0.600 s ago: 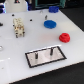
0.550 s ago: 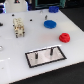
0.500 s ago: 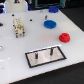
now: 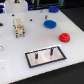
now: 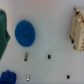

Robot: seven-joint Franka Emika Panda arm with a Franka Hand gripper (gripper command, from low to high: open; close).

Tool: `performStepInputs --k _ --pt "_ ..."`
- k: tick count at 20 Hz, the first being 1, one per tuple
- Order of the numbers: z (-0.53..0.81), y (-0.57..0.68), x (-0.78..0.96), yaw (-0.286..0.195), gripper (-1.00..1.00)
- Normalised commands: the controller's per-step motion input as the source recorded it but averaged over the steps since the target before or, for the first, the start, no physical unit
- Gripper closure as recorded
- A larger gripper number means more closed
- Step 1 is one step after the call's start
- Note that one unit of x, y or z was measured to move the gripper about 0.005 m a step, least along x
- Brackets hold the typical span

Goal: Insert the blue gear onto the right peg, followed by the red gear

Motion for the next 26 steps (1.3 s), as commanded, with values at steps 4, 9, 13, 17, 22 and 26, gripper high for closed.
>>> performStepInputs --k 4,9,13,17,22,26 --pt "-0.37 0.41 -0.6 0.0 -1.0" --pt "-0.44 0.43 -0.5 0.0 -1.0" --pt "-0.48 0.45 -0.45 0.0 -1.0" --pt "-0.54 0.39 -0.34 0.0 -1.0" --pt "-0.58 0.27 -0.18 0.0 -1.0" --pt "-0.57 0.27 -0.19 0.0 -1.0"
